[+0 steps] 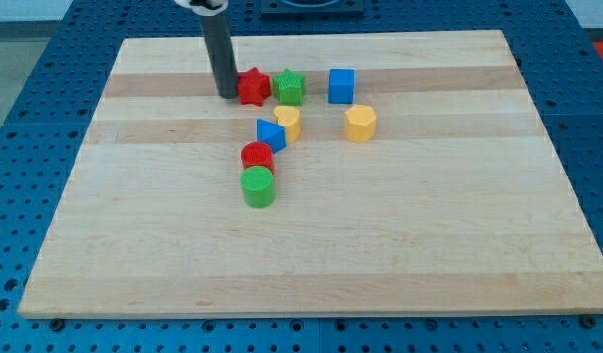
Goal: Move the red star into the green star
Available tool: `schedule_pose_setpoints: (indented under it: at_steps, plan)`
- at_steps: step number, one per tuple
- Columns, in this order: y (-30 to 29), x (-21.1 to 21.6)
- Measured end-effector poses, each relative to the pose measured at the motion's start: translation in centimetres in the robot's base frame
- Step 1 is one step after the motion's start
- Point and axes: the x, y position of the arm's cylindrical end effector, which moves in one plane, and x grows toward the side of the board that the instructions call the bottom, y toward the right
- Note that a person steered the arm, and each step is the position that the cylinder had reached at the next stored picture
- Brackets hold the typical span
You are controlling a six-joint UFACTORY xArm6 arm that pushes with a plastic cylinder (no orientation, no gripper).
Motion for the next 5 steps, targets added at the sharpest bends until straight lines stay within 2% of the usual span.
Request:
schedule_pose_setpoints:
  at_steps: [5]
  plan:
    - [17.5, 0.6]
